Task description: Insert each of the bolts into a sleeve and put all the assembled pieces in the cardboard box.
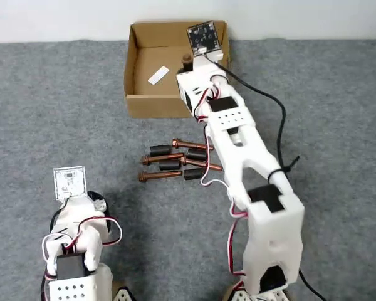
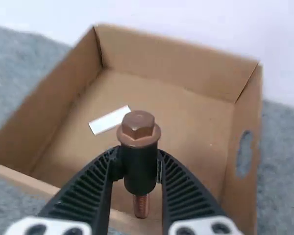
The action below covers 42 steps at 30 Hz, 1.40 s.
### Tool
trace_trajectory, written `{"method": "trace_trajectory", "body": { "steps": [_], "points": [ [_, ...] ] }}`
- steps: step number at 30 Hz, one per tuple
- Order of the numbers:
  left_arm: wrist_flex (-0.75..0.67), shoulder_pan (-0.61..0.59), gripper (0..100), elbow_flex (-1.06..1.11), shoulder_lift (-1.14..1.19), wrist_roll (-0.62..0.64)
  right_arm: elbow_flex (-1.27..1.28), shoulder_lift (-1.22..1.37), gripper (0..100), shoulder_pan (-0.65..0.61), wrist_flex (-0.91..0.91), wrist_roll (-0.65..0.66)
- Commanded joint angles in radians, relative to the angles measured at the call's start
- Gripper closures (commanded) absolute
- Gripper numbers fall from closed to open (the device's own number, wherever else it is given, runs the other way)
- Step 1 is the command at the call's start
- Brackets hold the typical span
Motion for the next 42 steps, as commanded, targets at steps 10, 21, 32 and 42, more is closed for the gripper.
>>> {"method": "trace_trajectory", "body": {
  "steps": [10,21,32,42],
  "points": [
    [-0.012,-0.005,99,-0.005,0.000,0.015,-0.400,0.283,92.8,0.018,0.156,0.104],
    [-0.012,-0.005,99,-0.005,0.000,0.017,-0.589,0.300,89.9,0.015,0.360,0.103],
    [-0.012,-0.005,99,-0.005,0.000,0.020,-0.623,0.082,99.0,0.005,0.739,0.107],
    [-0.012,-0.005,99,-0.005,0.000,0.020,-0.623,-0.012,99.0,-0.033,1.040,0.109]
  ]
}}
